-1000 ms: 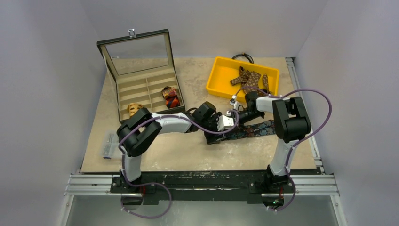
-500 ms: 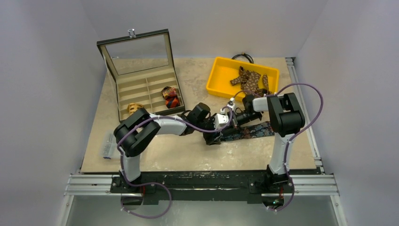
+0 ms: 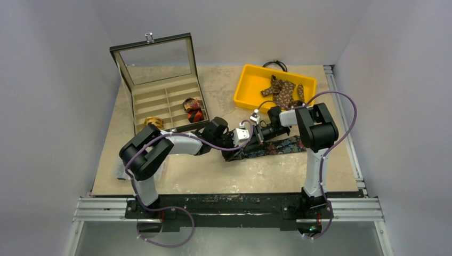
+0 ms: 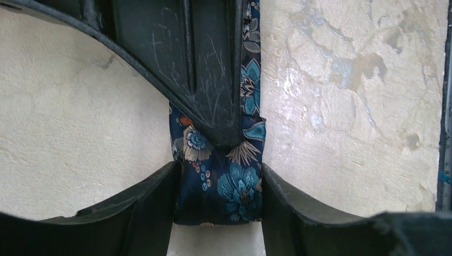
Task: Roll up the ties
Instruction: Roll the tie at the center of the board.
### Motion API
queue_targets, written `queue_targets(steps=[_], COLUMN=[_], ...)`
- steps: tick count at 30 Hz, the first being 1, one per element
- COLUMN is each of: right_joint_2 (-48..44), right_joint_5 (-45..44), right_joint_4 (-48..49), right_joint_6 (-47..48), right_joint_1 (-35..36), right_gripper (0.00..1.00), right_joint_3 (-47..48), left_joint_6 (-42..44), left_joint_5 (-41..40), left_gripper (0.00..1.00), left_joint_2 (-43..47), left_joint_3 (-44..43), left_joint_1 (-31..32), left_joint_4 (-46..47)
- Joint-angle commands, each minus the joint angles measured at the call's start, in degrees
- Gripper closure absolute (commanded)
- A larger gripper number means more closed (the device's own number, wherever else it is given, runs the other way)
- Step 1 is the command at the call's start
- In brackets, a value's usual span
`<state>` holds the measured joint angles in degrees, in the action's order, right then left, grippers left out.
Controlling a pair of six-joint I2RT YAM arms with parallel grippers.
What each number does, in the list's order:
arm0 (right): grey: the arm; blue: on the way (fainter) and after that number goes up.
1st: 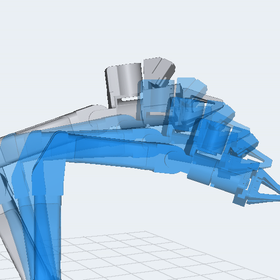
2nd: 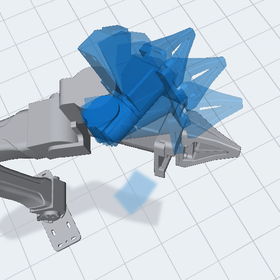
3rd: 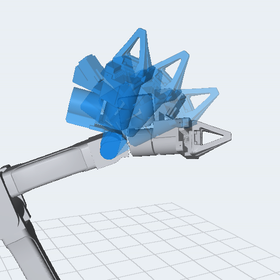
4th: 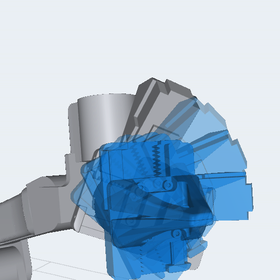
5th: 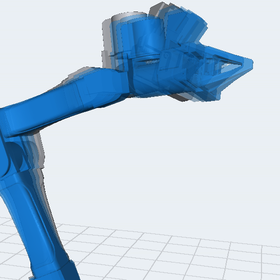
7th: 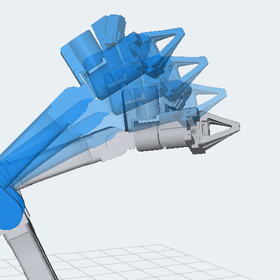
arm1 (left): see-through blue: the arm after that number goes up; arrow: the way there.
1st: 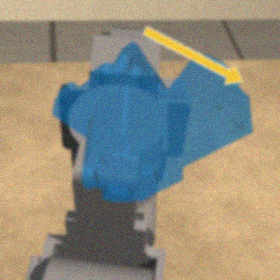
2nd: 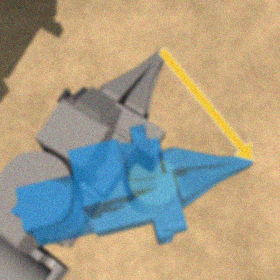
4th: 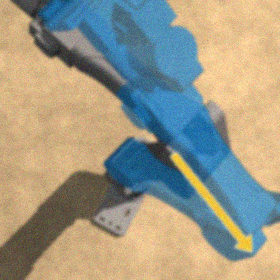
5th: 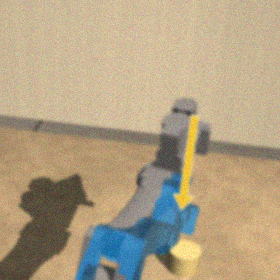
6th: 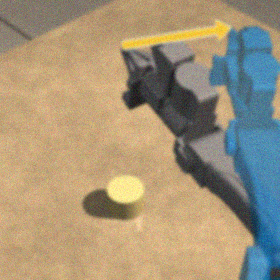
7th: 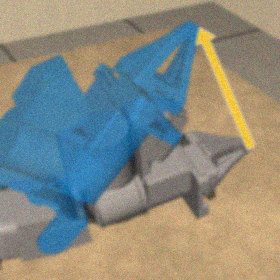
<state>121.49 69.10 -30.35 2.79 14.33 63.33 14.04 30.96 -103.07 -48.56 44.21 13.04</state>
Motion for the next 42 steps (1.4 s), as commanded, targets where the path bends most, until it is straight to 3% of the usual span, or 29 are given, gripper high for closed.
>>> queue_targets(steps=[1,5,10,12,16,21,27,34,42], right_joint_2=[2.2,-0.1,-9.6,-12.4,-15.5,-13.7,-14.0,-17.9,-21.1], right_joint_5=[-13.5,-14.8,-16.5,-15.1,-11.5,-11.9,-17.2,-22.1,-15.2], right_joint_4=[5.3,0.7,-4.6,-6.3,-3.4,-2.3,-7.4,-7.8,7.2], right_joint_6=[3.5,3.6,1.3,0.6,-5.6,-6.7,-3.7,-6.4,-16.2], right_joint_1=[0.4,0.2,-1.2,-1.2,-0.8,1.4,0.8,-1.8,-1.1], right_gripper=[1.00,0.79,0.49,0.45,0.47,0.54,0.52,0.55,0.58], right_joint_3=[1.0,3.4,4.0,3.3,-0.1,-0.9,0.4,-2.2,-10.0], left_joint_6=[4.2,6.0,8.7,9.4,9.6,9.2,9.3,9.0,8.7], left_joint_5=[-2.2,-7.0,-11.2,-13.2,-15.1,-16.4,-17.9,-18.7,-18.6], left_gripper=[0.52,0.69,0.72,0.72,0.72,0.72,0.74,0.75,0.75], left_joint_2=[-1.8,-2.4,-2.3,-3.2,-4.4,-5.8,-6.7,-6.2,-6.6], left_joint_3=[-3.8,-5.7,-4.7,-5.3,-6.2,-8.5,-9.9,-9.2,-9.3], left_joint_1=[1.5,2.2,4.0,5.4,7.1,7.8,7.8,7.8,7.8], left_joint_4=[-3.3,-11.6,-17.7,-19.5,-20.5,-22.0,-23.8,-23.6,-23.4])
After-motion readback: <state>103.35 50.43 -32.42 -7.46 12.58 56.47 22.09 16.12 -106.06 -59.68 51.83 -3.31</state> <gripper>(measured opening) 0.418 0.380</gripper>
